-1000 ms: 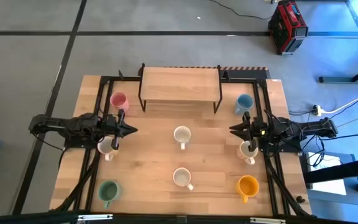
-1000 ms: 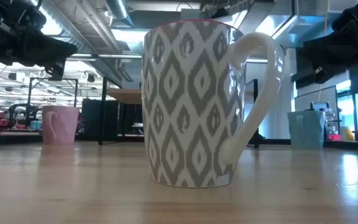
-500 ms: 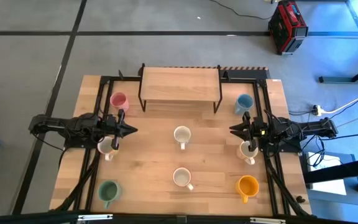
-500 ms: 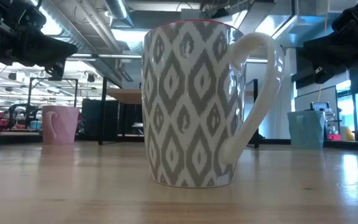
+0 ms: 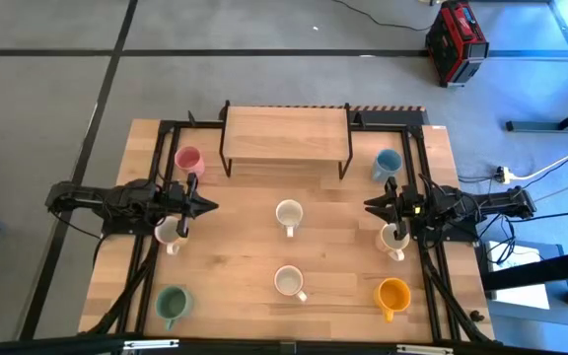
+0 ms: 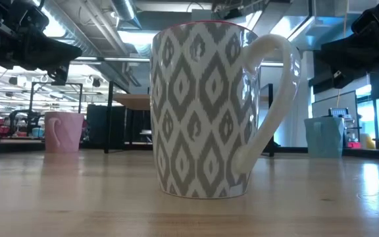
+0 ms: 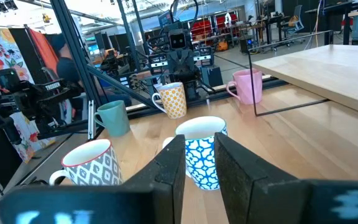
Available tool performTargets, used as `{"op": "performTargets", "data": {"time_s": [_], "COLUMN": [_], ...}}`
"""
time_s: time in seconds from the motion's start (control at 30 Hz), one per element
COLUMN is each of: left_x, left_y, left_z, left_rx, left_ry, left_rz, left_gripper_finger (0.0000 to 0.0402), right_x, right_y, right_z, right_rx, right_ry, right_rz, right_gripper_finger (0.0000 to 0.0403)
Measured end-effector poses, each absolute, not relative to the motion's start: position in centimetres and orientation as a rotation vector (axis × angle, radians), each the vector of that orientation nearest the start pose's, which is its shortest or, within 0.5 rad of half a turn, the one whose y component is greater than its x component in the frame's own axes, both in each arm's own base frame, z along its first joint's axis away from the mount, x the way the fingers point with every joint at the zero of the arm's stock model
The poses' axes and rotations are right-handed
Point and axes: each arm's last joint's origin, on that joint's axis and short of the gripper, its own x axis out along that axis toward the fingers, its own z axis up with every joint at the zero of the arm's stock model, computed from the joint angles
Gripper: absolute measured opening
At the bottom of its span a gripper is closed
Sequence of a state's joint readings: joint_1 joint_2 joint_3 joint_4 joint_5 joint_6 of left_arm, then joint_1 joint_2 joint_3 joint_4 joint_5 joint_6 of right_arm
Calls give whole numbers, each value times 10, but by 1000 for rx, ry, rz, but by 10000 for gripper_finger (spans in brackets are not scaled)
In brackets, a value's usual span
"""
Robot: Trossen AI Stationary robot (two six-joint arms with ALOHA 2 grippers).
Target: Place coffee mugs
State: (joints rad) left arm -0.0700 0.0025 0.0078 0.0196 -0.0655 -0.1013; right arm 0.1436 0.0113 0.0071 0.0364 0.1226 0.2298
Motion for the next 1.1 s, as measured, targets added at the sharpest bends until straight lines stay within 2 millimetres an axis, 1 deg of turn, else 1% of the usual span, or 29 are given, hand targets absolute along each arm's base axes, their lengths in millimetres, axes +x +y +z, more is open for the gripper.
{"op": "performTargets", "data": {"time_s": [0.33,0.43,0.53,0.67,0.77,0.87,0.93,1.0,1.1], "left_x": [97,97,97,97,96,96,96,95,93], "left_y": [-5,-5,-3,1,1,1,1,1,2], "left_z": [168,168,169,171,171,172,176,183,192], "left_rx": [-103,-103,-65,23,25,17,-46,-103,-165], "left_ry": [-25,-27,-43,-53,-54,-67,-108,-188,-291], "left_rz": [-6,9,78,187,213,213,191,187,228], "left_gripper_finger": [0,0,0,0,0,0,0,0,0], "right_x": [97,97,97,96,95,95,94,94,93], "right_y": [10,9,9,6,5,2,0,0,0], "right_z": [169,172,176,181,183,183,183,185,187], "right_rx": [236,242,345,650,844,912,961,964,953], "right_ry": [-40,-70,-116,-188,-244,-284,-320,-344,-362], "right_rz": [24,-21,-23,-62,-86,-169,-220,-222,-213], "right_gripper_finger": [76,76,76,76,76,76,76,76,76]}}
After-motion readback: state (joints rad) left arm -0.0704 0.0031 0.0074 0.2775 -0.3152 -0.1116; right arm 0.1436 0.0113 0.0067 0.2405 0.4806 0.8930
